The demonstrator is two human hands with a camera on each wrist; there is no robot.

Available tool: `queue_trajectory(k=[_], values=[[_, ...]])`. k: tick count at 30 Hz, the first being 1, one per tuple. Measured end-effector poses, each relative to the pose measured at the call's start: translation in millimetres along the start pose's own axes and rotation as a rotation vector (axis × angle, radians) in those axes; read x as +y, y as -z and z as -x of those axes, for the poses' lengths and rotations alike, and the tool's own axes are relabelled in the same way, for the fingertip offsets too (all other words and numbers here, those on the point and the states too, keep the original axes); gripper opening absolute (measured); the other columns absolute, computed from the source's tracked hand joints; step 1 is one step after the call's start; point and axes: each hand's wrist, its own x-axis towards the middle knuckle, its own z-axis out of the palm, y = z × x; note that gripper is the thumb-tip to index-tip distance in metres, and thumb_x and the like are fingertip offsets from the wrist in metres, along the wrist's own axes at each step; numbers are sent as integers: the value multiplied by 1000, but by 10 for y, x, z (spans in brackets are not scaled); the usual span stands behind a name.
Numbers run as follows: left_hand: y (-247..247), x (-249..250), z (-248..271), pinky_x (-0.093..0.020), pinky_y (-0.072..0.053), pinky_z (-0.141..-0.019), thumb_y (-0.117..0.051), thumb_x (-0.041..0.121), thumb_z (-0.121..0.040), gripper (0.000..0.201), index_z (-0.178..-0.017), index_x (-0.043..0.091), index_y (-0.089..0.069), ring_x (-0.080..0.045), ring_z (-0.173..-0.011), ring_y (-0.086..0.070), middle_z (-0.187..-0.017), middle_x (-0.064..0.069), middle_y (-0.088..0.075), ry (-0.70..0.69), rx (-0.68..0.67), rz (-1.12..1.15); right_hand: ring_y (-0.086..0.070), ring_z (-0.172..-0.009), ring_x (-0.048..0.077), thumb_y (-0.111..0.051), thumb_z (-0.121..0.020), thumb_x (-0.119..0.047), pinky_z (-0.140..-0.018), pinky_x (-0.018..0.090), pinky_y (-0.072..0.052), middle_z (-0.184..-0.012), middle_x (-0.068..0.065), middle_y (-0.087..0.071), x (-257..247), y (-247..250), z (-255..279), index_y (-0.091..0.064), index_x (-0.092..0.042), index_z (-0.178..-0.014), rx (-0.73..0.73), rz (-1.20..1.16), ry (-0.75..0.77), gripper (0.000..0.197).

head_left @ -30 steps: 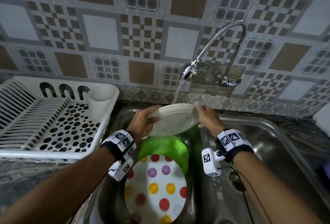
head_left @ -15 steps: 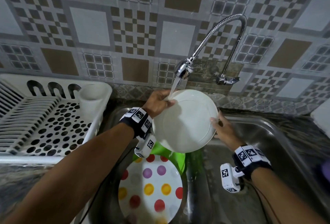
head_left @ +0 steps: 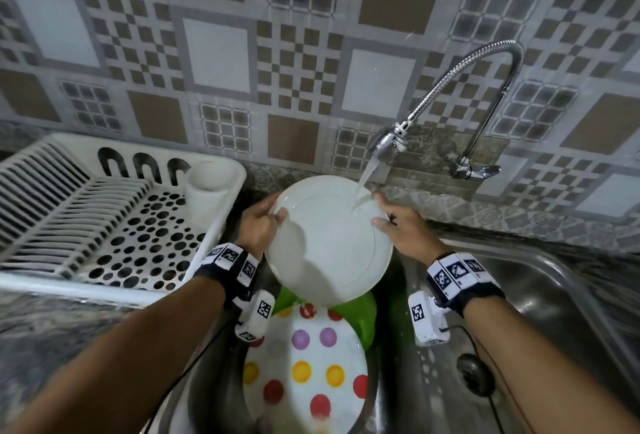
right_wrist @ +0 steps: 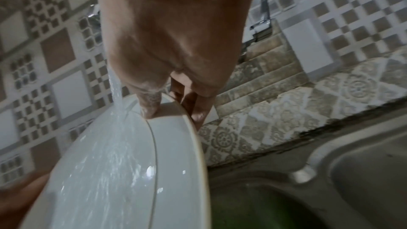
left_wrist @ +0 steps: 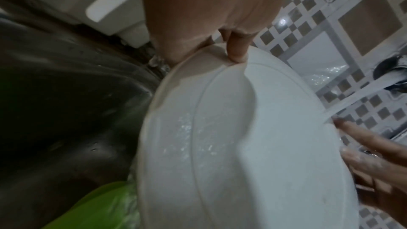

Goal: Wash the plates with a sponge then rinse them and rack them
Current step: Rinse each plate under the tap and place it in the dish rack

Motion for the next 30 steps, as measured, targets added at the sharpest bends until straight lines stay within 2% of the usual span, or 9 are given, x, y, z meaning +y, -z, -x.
queue_trajectory(k=[5,10,14,17,19,22,24,27,30], values=[[143,-230,147,-44,-51,-94,-57,19,-81,34,-114,19,-66,-30,-106,-63,-111,-9,-69,-54,76,-65,-46,-128,10,-59,-89,-15,-110,29,-33,-139,-4,-48,-170,-183,-210,-49,-17,-133,-56,-7,91,45],[111,-341,298,0,-45,-68,-44,-1,-95,35,-128,3,-53,-16,-101,-55,-114,-6,-59,-84,213,-60,-54,-117,9,-58,-87,-1,-105,29,-41,-130,-10,-55,-331,-320,-328,-56,-22,-127,-65,-76,109,45],[142,-358,317,-30,-50,-90,-51,7,-94,28,-121,3,-59,-20,-99,-60,-111,-11,-65,-35,141,-57,-53,-120,9,-64,-85,-4,-106,30,-40,-132,-3,-56,-352,-266,-307,-59,-20,-124,-18,-151,70,43],[93,-353,406,-33,-49,-83,-54,4,-92,20,-109,1,-63,-24,-91,-60,-93,-8,-65,57,106,-177,-55,-116,9,-65,-85,-6,-106,31,-40,-129,-3,-59,-243,-196,-118,-59,-19,-124,-4,-138,4,41],[30,-311,529,-23,-54,-72,-54,0,-90,19,-103,10,-63,-19,-80,-61,-85,-4,-63,91,63,-168,-54,-118,10,-65,-84,-5,-107,32,-39,-129,-1,-58,-148,-166,33,-58,-14,-124,6,-154,-29,42],[-117,-310,820,-29,-51,-67,-47,10,-93,18,-84,12,-62,-18,-67,-55,-73,-4,-58,-24,-19,-214,-55,-117,13,-65,-84,-6,-104,30,-41,-128,2,-59,-42,-139,174,-58,-9,-124,68,-195,-86,41],[-225,-344,1022,-31,-51,-76,-63,27,-87,8,-95,25,-63,-15,-81,-61,-91,2,-63,-119,-188,-363,-58,-114,17,-65,-84,-8,-103,34,-44,-125,6,-61,-21,-123,213,-61,-8,-120,151,-193,-128,36],[-394,-490,1265,-24,-46,-96,-83,53,-57,76,-125,36,-55,-7,-119,-53,-130,12,-53,-261,-392,-551,-60,-107,18,-63,-85,-8,-95,30,-47,-120,9,-64,-113,-87,274,-64,-6,-116,262,-238,-165,30],[-519,-426,1428,-19,-31,-111,-79,36,-68,77,-137,28,-47,-4,-133,-37,-140,10,-46,-519,-371,-706,-60,-91,17,-61,-87,-7,-76,23,-47,-109,10,-64,-302,-49,359,-62,-5,-116,314,-328,-162,29]])
